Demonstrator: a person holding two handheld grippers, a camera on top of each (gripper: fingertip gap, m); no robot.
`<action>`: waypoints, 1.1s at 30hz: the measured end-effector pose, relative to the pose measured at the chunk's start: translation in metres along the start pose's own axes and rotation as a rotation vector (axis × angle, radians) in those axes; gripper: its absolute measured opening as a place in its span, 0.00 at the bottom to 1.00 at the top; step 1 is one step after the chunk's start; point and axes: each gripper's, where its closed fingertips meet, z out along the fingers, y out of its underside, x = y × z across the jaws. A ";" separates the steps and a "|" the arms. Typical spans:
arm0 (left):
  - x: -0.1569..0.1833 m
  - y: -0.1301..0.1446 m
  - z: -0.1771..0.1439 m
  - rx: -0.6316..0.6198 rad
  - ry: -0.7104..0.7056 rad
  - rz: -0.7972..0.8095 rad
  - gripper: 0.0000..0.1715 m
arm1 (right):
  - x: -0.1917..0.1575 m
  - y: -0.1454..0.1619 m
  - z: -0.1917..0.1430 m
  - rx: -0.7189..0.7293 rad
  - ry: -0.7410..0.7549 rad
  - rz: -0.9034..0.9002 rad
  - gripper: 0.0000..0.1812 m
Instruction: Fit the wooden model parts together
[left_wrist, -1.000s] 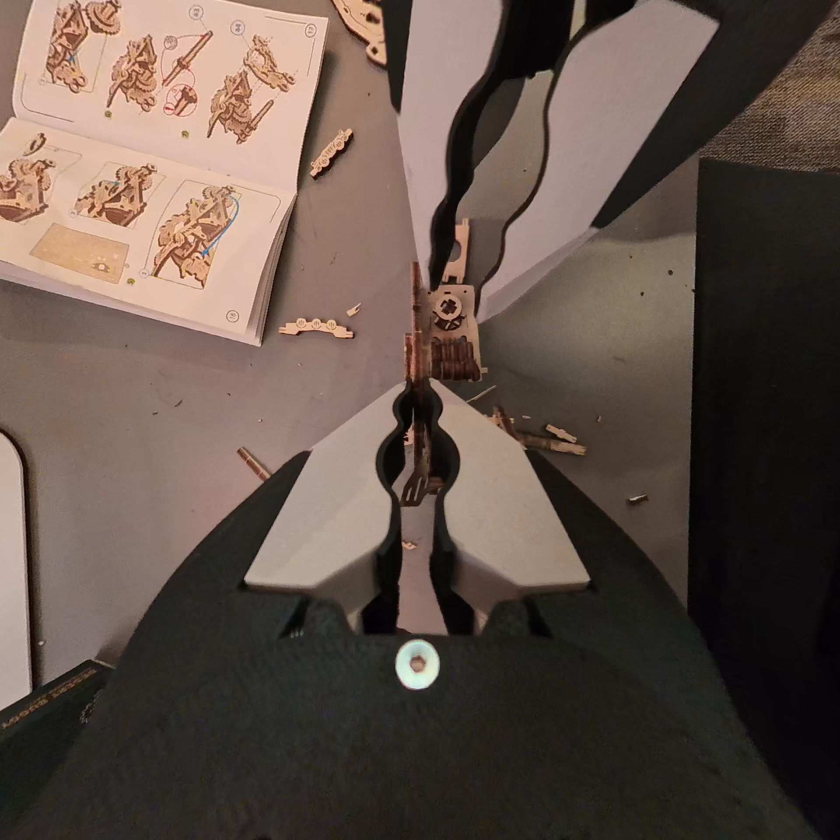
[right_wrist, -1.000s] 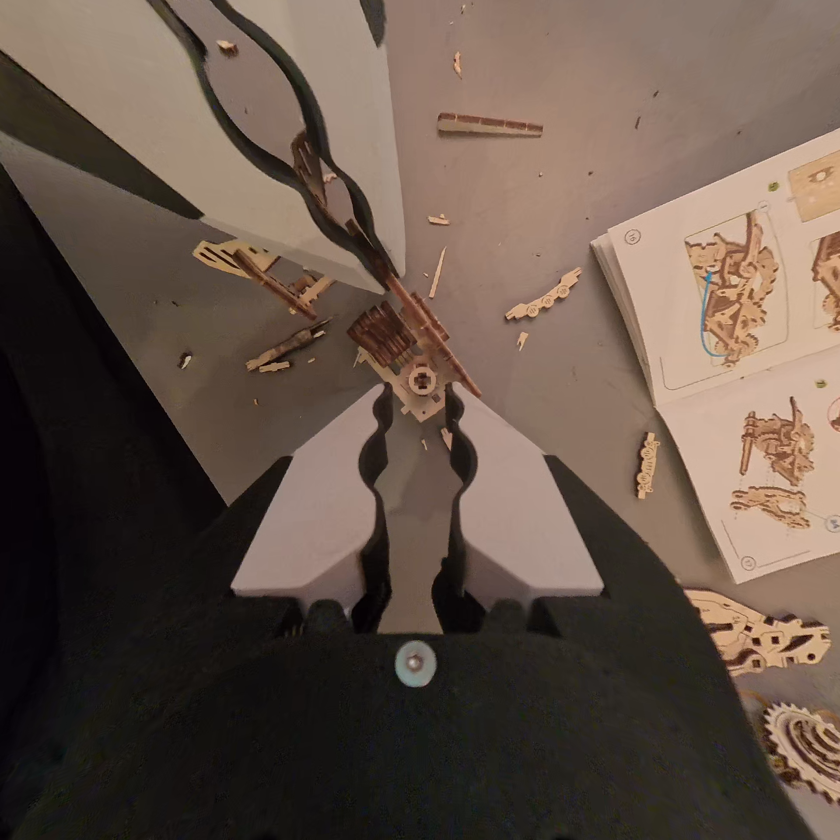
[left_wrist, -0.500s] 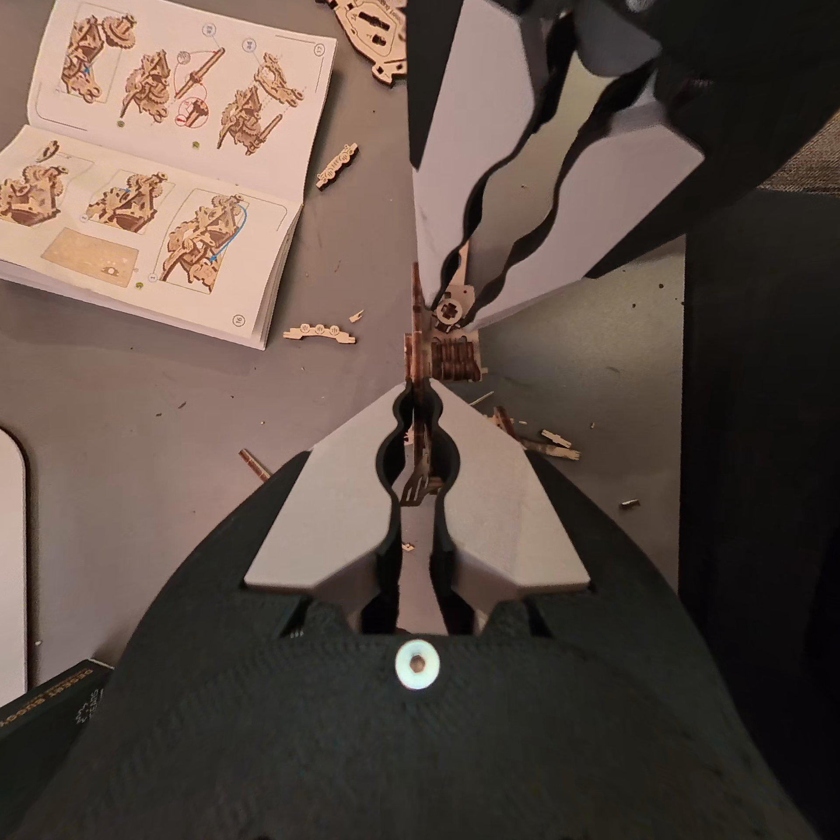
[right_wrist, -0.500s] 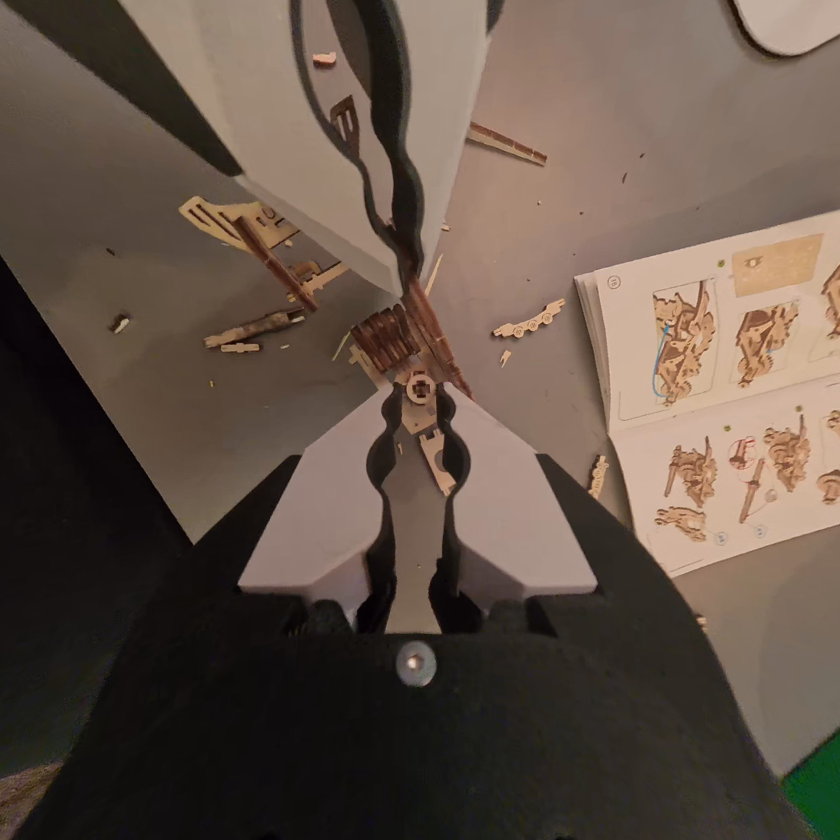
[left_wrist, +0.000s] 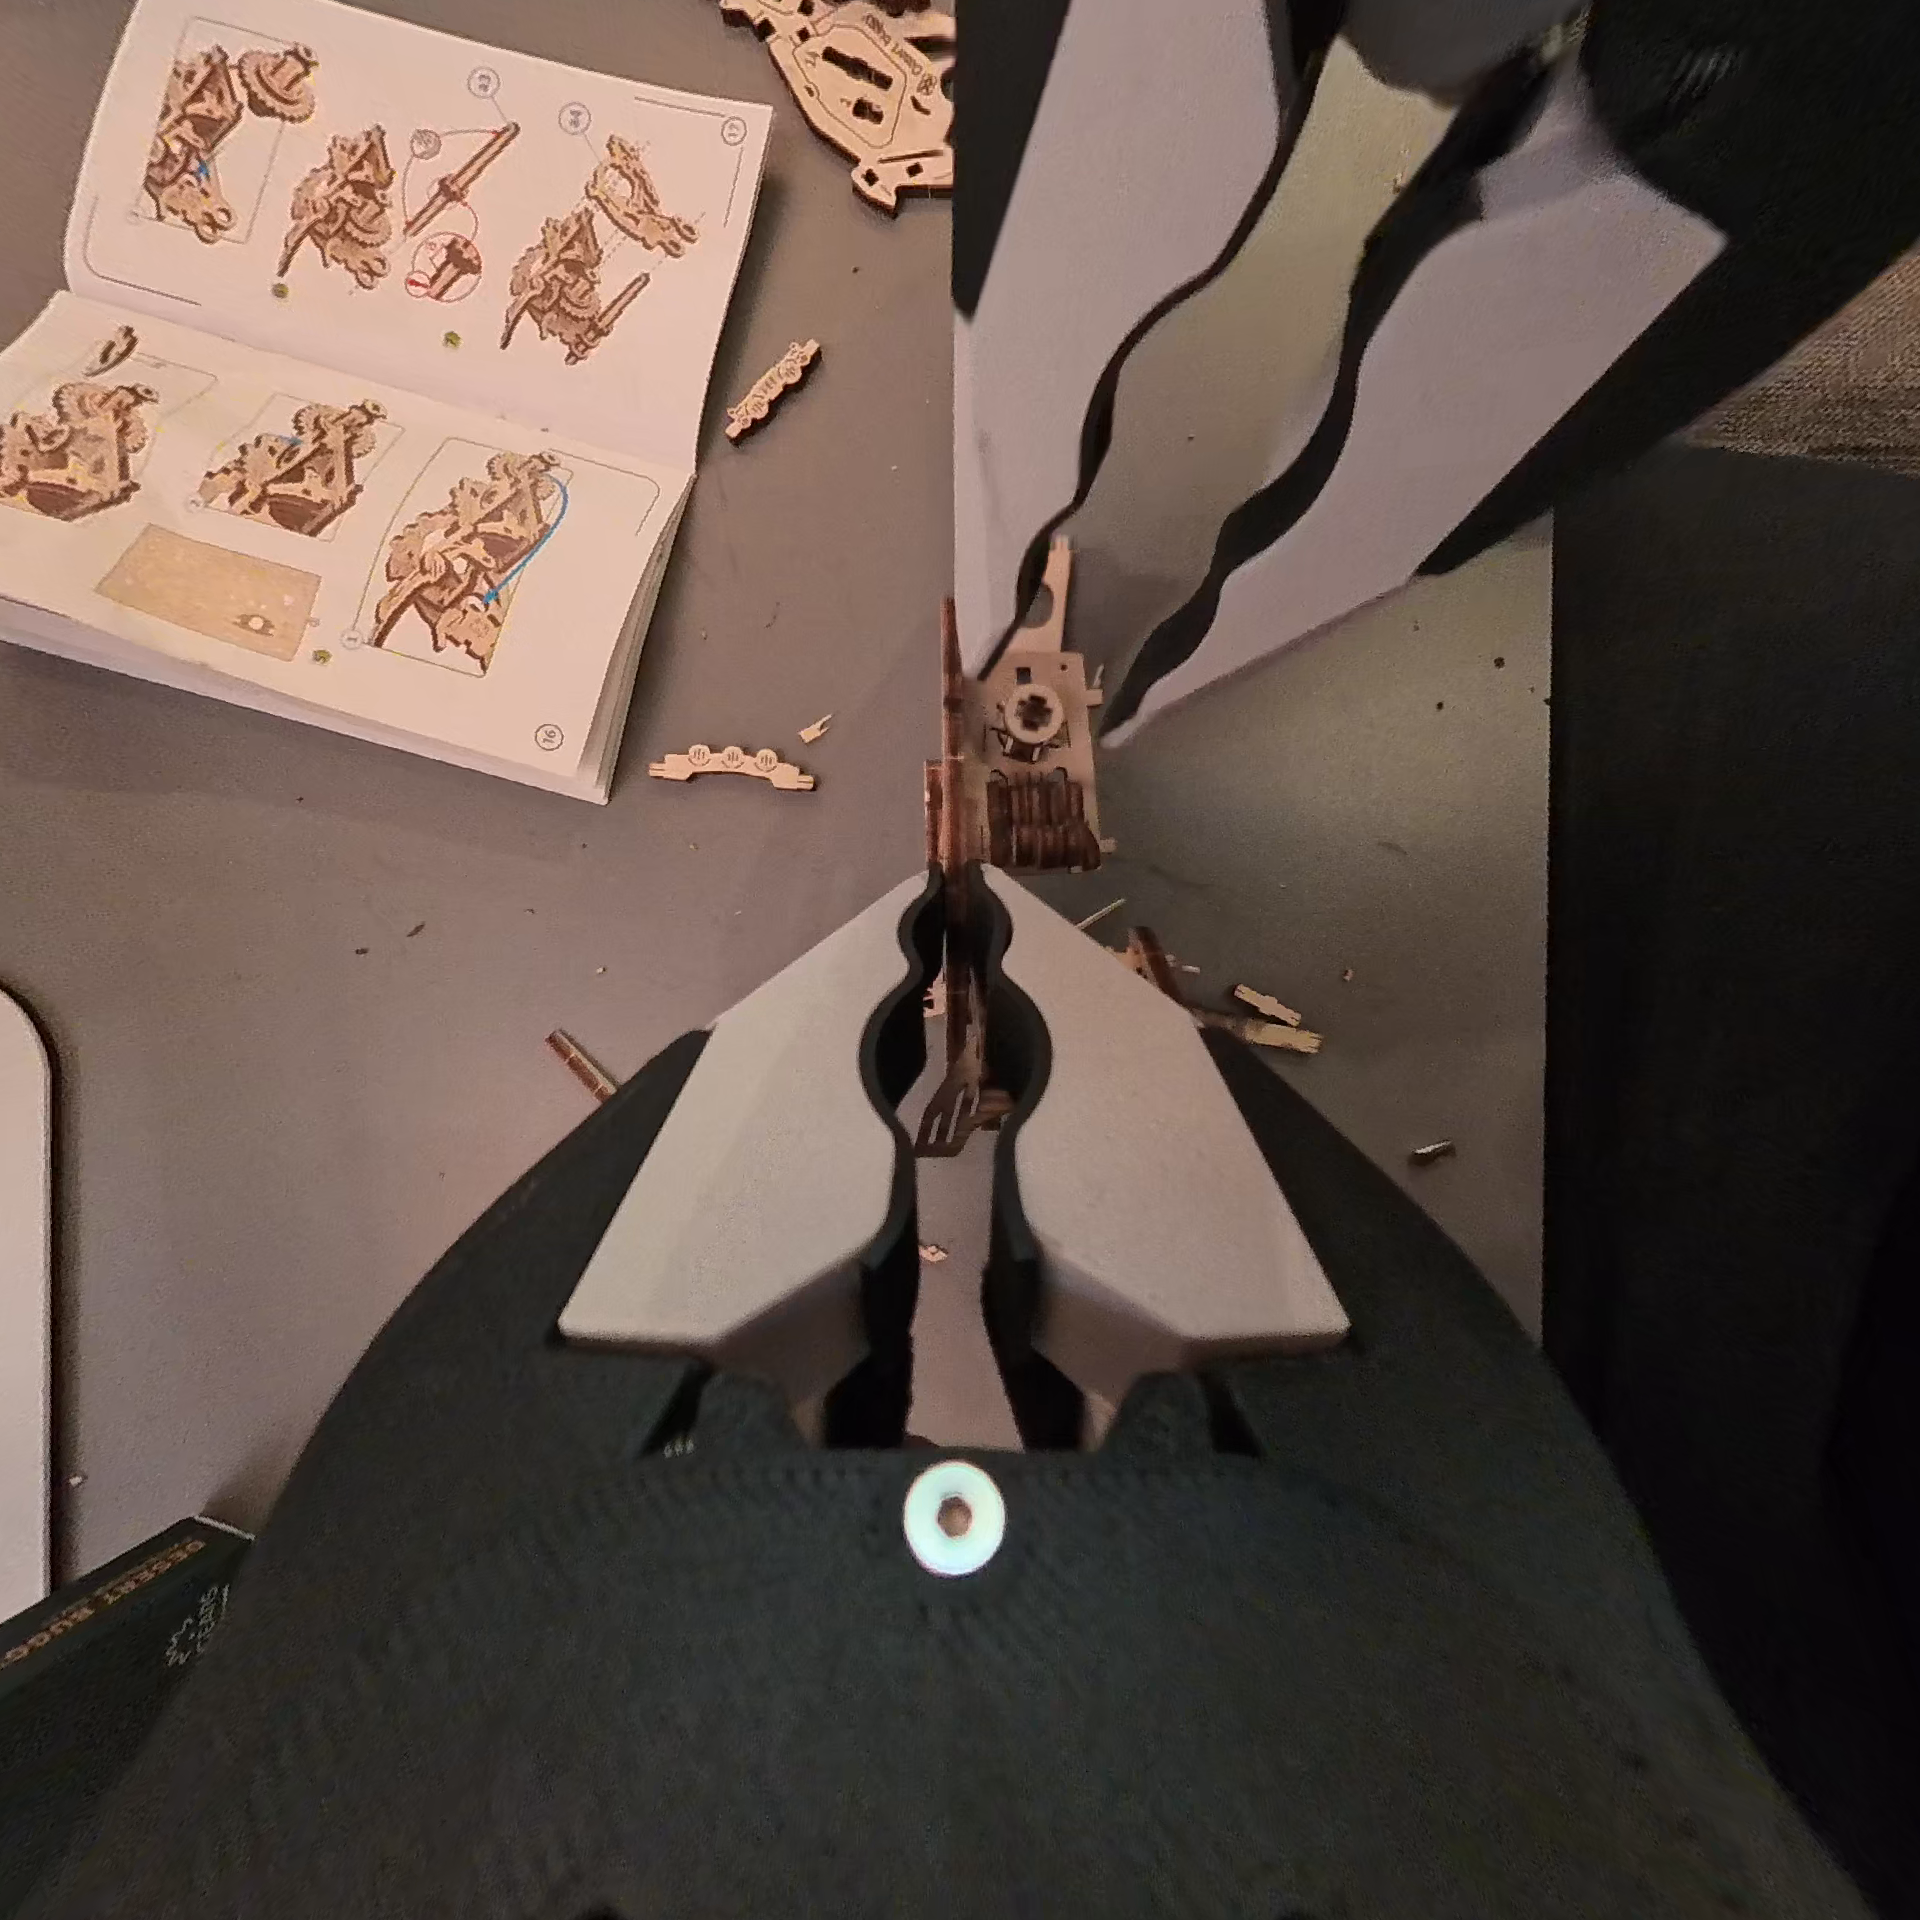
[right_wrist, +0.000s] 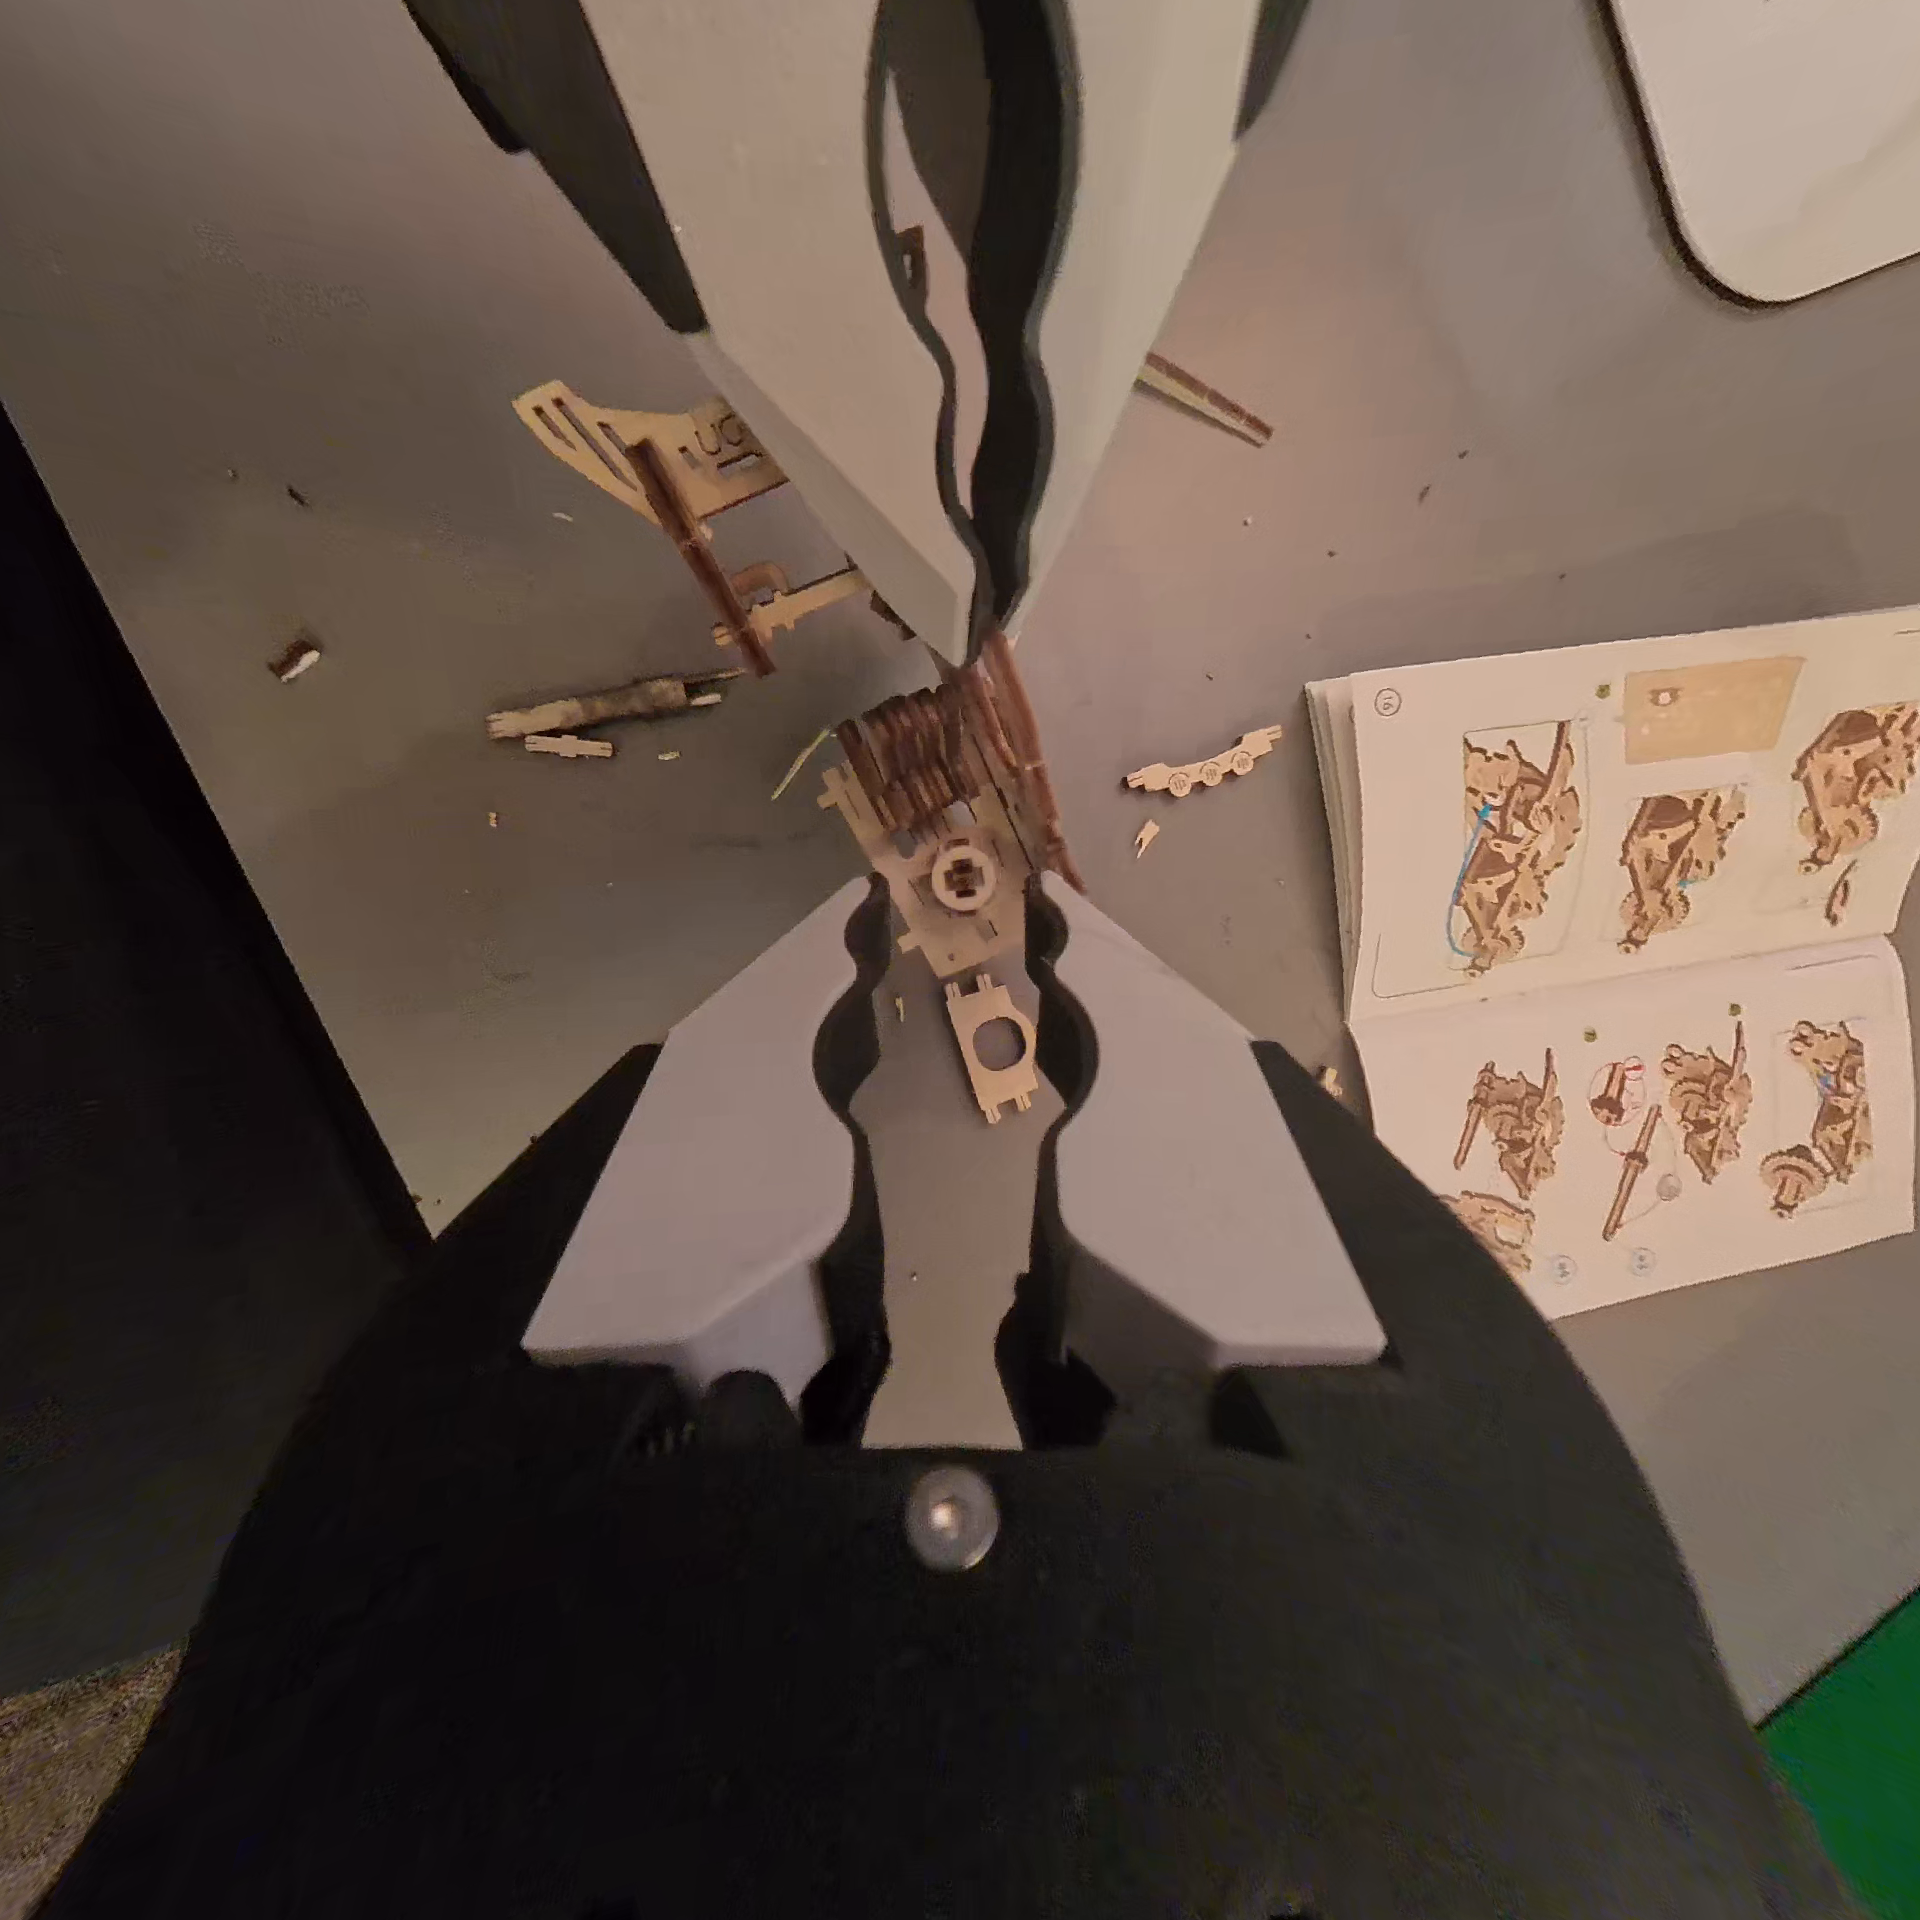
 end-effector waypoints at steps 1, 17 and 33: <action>0.000 0.000 0.000 0.000 0.000 0.000 0.00 | 0.001 0.000 -0.002 0.005 -0.001 0.011 0.12; -0.002 0.002 -0.004 0.002 0.003 -0.008 0.00 | 0.002 0.004 -0.011 0.022 -0.021 0.053 0.14; -0.009 0.021 0.008 -0.063 0.035 -0.045 0.00 | 0.010 0.056 0.017 -0.043 -0.063 0.142 0.14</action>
